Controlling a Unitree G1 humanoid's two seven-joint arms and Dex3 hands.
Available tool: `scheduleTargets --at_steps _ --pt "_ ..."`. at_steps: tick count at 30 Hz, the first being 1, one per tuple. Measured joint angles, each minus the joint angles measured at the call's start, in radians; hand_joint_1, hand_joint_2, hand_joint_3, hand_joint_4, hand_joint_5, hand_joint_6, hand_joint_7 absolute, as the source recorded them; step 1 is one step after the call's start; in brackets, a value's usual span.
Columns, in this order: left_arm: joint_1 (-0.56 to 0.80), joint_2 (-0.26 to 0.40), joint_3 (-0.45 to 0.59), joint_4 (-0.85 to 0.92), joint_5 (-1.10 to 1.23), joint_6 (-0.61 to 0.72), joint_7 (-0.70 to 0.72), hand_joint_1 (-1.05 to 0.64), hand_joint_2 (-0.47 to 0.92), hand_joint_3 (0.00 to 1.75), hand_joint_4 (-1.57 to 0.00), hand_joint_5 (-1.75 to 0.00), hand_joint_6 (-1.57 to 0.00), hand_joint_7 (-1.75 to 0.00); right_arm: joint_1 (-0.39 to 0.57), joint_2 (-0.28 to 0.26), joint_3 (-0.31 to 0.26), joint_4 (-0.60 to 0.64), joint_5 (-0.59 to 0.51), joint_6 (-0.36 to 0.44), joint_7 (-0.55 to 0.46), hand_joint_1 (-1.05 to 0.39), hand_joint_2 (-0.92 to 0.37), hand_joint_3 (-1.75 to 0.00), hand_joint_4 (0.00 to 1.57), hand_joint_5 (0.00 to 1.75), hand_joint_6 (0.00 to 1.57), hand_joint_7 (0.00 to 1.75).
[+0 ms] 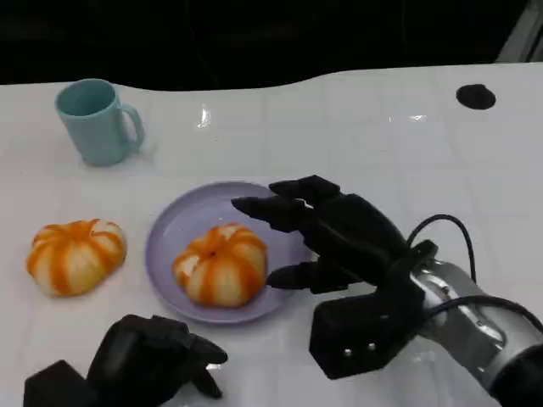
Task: Grasp the bread from the table and place it into the plate.
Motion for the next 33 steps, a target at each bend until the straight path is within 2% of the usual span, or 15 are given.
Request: scheduleTargets --at_steps 3,4,8,11,15,19,23,26,27,29,31,33 --pt "0.0 0.0 0.001 -0.002 0.0 0.0 0.006 -1.05 0.92 0.01 -1.4 -0.85 -1.57 -0.23 0.04 -0.02 -0.021 -0.059 0.038 -0.012 0.025 -0.55 -0.92 -0.19 0.02 0.43 0.31 0.02" --pt "0.0 0.0 0.001 -0.002 0.0 0.0 0.007 -1.05 0.92 0.01 -1.4 -0.85 -1.57 -0.23 0.057 -0.023 -0.031 -0.073 0.068 -0.029 0.031 -0.51 -0.92 -0.15 0.05 0.51 0.35 0.04" --pt "0.0 0.0 0.0 -0.001 0.0 -0.003 0.007 -1.05 0.92 0.01 -1.39 -0.84 -1.57 -0.22 0.144 -0.014 -0.092 -0.112 0.222 -0.132 0.043 -0.44 -0.92 -0.1 0.22 0.67 0.49 0.1" --pt "0.0 0.0 0.0 -0.002 0.0 -0.005 0.007 -1.05 0.92 0.02 -1.39 -0.84 -1.57 -0.22 0.203 0.006 -0.143 -0.106 0.345 -0.23 0.049 -0.44 -0.92 -0.21 0.34 0.75 0.6 0.16" --pt "0.001 0.0 0.0 -0.001 -0.001 -0.006 0.006 -1.05 0.92 0.02 -1.39 -0.84 -1.57 -0.21 0.294 0.023 -0.185 -0.106 0.539 -0.313 0.144 -0.43 -0.92 -0.25 0.42 0.82 0.67 0.2" --pt "0.002 0.001 0.001 0.001 -0.002 -0.006 0.004 -1.05 0.91 0.01 -1.39 -0.84 -1.57 -0.21 0.365 0.022 -0.219 -0.11 0.632 -0.351 0.225 -0.38 -0.92 -0.23 0.52 0.88 0.74 0.26" --pt "0.002 0.0 0.004 0.006 -0.004 -0.001 0.004 -1.05 0.9 0.0 -1.4 -0.83 -1.57 -0.23 0.419 0.02 -0.261 -0.143 0.681 -0.387 0.269 -0.37 -0.92 -0.2 0.59 0.92 0.76 0.3" --pt "0.002 0.0 0.006 0.007 -0.012 0.009 0.003 -1.05 0.9 0.0 -1.41 -0.83 -1.57 -0.24 0.449 0.019 -0.286 -0.154 0.724 -0.415 0.312 -0.36 -0.91 -0.19 0.59 1.01 0.7 0.52" --pt "0.002 0.0 0.006 0.008 -0.012 0.011 0.003 -1.05 0.9 0.0 -1.41 -0.83 -1.57 -0.24 0.459 0.019 -0.294 -0.162 0.738 -0.418 0.325 -0.35 -0.88 -0.23 0.59 1.04 0.66 0.62" --pt "0.002 0.0 0.006 0.009 -0.012 0.011 0.003 -1.05 0.9 0.0 -1.41 -0.83 -1.57 -0.24 0.476 0.02 -0.302 -0.174 0.762 -0.423 0.345 -0.3 -0.68 -0.63 0.6 1.12 0.61 0.81" --pt "0.002 0.001 0.006 0.01 -0.012 0.011 0.003 -1.05 0.9 0.0 -1.4 -0.83 -1.57 -0.24 0.495 0.022 -0.314 -0.18 0.772 -0.434 0.359 -0.24 -0.55 -0.88 0.63 1.19 0.62 0.91" --pt "0.001 0.001 0.007 0.01 -0.012 0.011 0.003 -1.05 0.9 0.0 -1.41 -0.83 -1.57 -0.23 0.516 0.024 -0.325 -0.183 0.794 -0.439 0.376 -0.22 -0.51 -0.95 0.68 1.24 0.65 0.95"
